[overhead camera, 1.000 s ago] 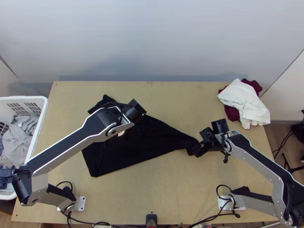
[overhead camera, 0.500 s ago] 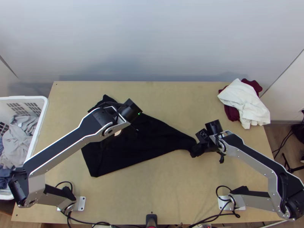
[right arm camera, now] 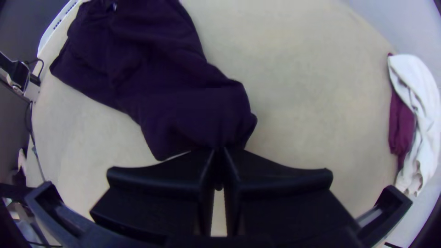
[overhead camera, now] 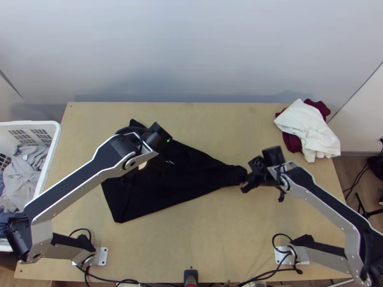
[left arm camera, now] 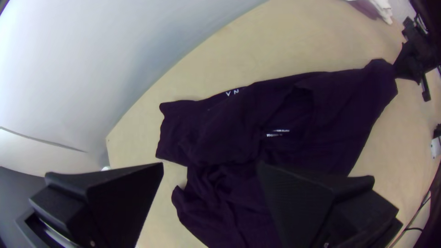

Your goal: Fold the t-shirt

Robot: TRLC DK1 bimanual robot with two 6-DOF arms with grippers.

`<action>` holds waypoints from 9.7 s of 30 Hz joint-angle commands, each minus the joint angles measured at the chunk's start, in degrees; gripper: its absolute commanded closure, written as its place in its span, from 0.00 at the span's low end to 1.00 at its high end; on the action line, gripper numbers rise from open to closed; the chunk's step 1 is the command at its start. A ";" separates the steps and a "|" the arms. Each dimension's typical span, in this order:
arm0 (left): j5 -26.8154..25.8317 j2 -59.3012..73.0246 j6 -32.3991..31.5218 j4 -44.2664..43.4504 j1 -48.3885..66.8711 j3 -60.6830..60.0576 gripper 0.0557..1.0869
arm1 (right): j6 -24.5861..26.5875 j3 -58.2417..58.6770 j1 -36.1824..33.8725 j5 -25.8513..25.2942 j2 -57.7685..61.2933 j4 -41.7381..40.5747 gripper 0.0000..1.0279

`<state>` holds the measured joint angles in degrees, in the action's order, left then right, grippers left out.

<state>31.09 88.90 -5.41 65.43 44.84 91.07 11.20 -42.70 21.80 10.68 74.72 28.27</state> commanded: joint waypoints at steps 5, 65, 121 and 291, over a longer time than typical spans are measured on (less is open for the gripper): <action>0.02 -8.31 4.71 -5.49 -4.23 -17.59 0.04 | -0.65 -19.88 0.17 -2.59 -5.20 8.73 0.96; -31.79 -5.23 -16.12 -20.08 -8.28 -38.95 0.04 | -4.43 -27.61 4.83 -9.10 -2.12 12.16 0.96; -37.68 -3.30 -16.04 -25.26 -5.82 -41.23 0.33 | -3.56 -20.94 3.25 -11.64 -8.45 10.75 0.96; -41.99 23.51 -28.16 -68.77 20.99 -15.83 0.91 | -16.48 -21.64 -15.30 -7.60 -30.42 14.27 0.96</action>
<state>-13.93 113.06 -30.83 -0.01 65.80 76.16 -5.52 -65.45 6.55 3.22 44.91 42.72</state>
